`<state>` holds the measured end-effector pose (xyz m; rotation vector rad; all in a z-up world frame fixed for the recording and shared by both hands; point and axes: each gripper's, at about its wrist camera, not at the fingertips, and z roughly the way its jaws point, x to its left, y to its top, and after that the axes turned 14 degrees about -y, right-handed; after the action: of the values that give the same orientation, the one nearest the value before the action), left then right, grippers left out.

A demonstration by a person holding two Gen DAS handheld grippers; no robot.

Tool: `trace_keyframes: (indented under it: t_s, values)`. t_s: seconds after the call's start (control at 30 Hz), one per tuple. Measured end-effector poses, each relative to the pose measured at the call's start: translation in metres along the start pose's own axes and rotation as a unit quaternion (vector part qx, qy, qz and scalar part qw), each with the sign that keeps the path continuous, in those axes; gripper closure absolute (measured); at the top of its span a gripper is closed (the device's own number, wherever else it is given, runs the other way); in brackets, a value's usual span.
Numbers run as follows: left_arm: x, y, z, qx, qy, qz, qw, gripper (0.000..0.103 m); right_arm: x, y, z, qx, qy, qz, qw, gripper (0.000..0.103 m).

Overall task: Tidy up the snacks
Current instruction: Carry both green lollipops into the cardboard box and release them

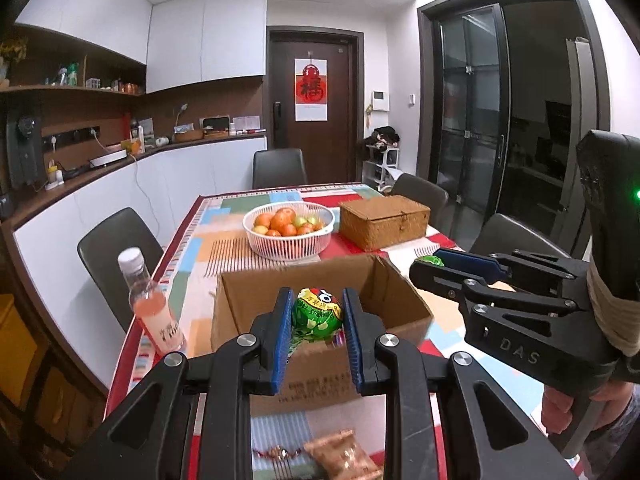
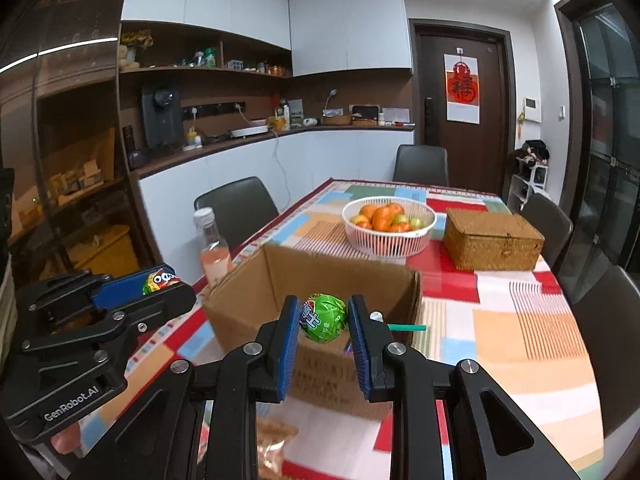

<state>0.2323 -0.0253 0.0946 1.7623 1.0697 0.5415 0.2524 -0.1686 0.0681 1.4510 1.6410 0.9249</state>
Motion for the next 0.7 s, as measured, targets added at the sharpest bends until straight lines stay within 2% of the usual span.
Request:
trace_keyframes:
  t_s: [0.17, 0.4, 0.63, 0.7]
  values:
    - [0.022, 0.018, 0.025, 0.013, 0.000, -0.016, 0.9998, 0.078, 0.004, 0.017, 0.018, -0.001, -0.003, -0.008, 1.000, 0.077]
    - [0.042, 0.024, 0.060, 0.046, -0.007, -0.040, 0.9981, 0.078, 0.009, 0.026, 0.055, 0.025, -0.013, -0.014, 0.999, 0.077]
    - [0.059, 0.022, 0.092, 0.088, 0.021, -0.055, 0.9944, 0.078, 0.013, 0.023, 0.080, 0.050, -0.019, -0.009, 0.999, 0.077]
    - [0.060, 0.020, 0.096, 0.095, 0.029, -0.059, 0.9933, 0.069, 0.013, 0.022, 0.084, 0.052, -0.023, -0.013, 0.998, 0.077]
